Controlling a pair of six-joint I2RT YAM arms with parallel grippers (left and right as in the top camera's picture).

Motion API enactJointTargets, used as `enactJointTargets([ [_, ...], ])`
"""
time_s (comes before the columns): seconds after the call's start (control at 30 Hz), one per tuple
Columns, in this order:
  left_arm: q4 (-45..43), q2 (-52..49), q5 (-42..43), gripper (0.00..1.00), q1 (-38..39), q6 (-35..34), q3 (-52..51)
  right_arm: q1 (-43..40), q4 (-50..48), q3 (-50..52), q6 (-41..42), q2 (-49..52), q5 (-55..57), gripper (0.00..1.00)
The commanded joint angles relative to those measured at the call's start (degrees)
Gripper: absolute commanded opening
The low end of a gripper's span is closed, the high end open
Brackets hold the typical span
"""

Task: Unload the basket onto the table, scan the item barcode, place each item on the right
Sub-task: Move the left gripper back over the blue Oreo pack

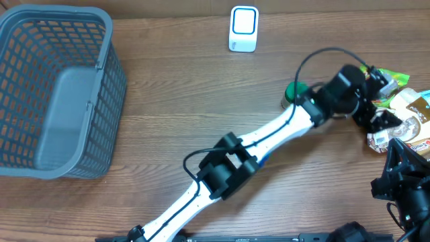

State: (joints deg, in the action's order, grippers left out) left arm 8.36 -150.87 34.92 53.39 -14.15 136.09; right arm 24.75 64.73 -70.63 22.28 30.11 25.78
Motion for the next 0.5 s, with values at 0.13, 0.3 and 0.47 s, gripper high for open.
enactJointTargets([
  [0.13,25.8,10.8,-20.4,1.00,-3.1,19.4,9.6,-0.1,-0.3,-1.6,0.2,-0.3,0.1,0.04],
  [0.3,38.9,16.5,-29.7,1.00,-4.3,23.7,9.6,-0.1,-0.2,-1.6,0.0,-0.3,0.1,0.04],
  [0.47,51.6,19.3,-41.6,1.00,-4.4,26.0,9.6,-0.1,1.0,-1.5,0.1,-0.3,0.1,0.04],
])
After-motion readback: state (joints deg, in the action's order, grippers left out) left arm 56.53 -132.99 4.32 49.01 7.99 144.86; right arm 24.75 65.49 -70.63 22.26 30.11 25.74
